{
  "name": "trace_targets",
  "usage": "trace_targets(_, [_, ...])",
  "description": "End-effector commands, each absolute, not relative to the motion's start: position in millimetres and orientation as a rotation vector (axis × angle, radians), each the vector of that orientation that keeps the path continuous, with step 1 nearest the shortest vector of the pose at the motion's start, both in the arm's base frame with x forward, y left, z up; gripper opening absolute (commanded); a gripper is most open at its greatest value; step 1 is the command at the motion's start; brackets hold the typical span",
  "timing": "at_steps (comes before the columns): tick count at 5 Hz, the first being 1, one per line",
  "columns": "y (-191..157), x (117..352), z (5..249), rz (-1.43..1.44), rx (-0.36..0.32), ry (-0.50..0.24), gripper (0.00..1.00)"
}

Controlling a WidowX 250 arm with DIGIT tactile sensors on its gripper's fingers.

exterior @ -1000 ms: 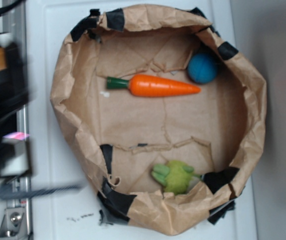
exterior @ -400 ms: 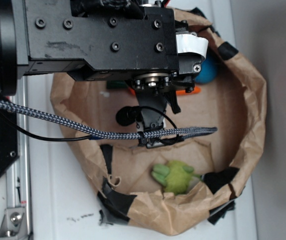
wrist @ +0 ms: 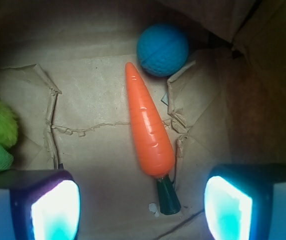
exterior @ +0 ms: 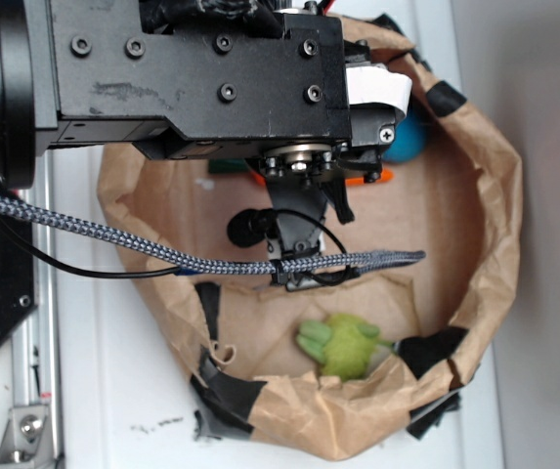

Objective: Grab the carrot.

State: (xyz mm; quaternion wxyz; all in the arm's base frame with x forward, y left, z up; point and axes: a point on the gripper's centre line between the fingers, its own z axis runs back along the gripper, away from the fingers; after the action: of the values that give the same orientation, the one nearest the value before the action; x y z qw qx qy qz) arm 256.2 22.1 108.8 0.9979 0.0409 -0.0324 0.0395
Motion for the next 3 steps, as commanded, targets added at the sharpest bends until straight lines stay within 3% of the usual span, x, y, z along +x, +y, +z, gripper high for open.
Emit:
trace_targets(1, [25, 290, 47, -0.059, 0.142, -0.040, 1.00])
trace_targets(2, [36, 302, 16, -0.053, 0.169, 0.019, 1.00])
trace_targets(3, [53, 307, 4, -0.021, 0.191, 0.046, 1.00])
